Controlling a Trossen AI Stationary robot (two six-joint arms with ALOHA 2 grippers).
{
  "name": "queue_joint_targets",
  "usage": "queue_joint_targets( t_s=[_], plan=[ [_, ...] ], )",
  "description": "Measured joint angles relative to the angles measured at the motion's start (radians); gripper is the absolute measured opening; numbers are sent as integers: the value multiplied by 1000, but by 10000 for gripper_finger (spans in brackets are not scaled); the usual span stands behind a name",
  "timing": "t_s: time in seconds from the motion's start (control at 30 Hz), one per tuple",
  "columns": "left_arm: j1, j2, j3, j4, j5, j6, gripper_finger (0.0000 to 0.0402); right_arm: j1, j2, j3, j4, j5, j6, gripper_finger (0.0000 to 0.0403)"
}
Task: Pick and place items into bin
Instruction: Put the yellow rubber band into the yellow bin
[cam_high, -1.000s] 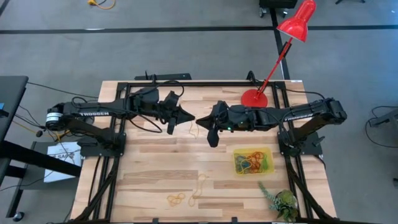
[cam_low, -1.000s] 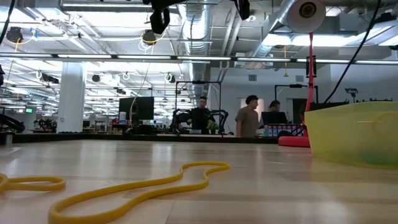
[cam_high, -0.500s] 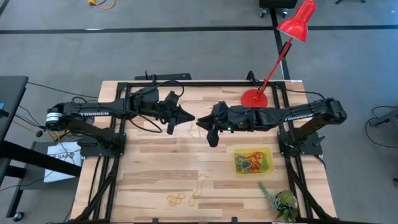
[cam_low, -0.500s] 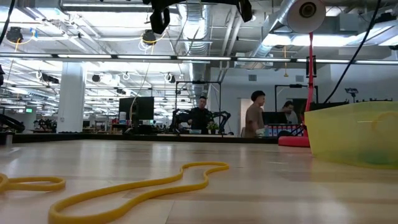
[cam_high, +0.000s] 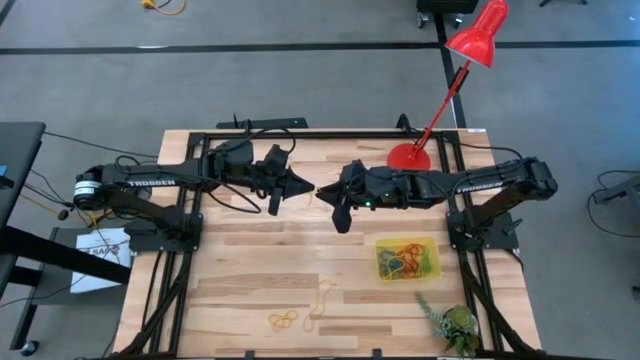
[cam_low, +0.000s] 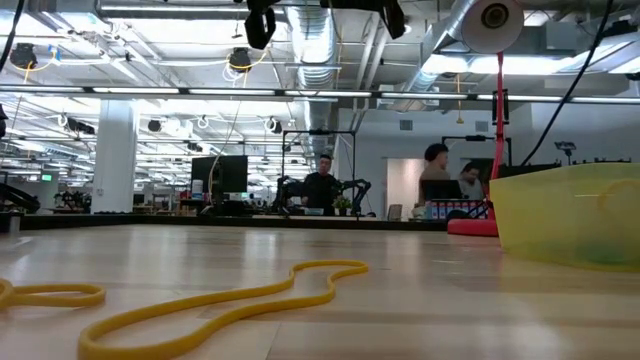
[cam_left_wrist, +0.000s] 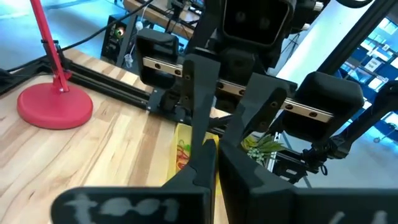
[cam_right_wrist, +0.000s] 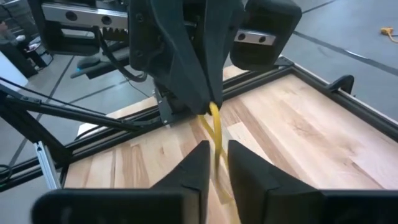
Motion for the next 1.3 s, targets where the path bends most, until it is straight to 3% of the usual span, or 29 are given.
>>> queue_joint_targets(
  t_s=[0.17, 0.43, 0.77, 0.83, 1.0, 1.1, 1.3],
  plan=[
    [0, 0, 0, -9, -33, 1, 0, 0, 0, 0, -2, -5, -1, 5],
    [0, 0, 0, -40, -93, 20, 4, 0, 0, 0, -3, -3, -1, 3],
    [-7, 0, 0, -47, -83, 21, 79, -1, 0, 0, -38, -1, 40, 3],
    [-7, 0, 0, -61, -90, 16, 94, -2, 0, 0, -99, 26, 116, 2],
    [-6, 0, 0, -86, -110, 0, 109, 2, 0, 0, -394, 96, 495, 2],
    [-7, 0, 0, -101, -110, -1, 110, 33, -9, 0, -575, 38, 655, 1],
    [-6, 0, 1, -131, -155, 0, 110, 148, -51, 0, -846, -176, 907, 1]
  ],
)
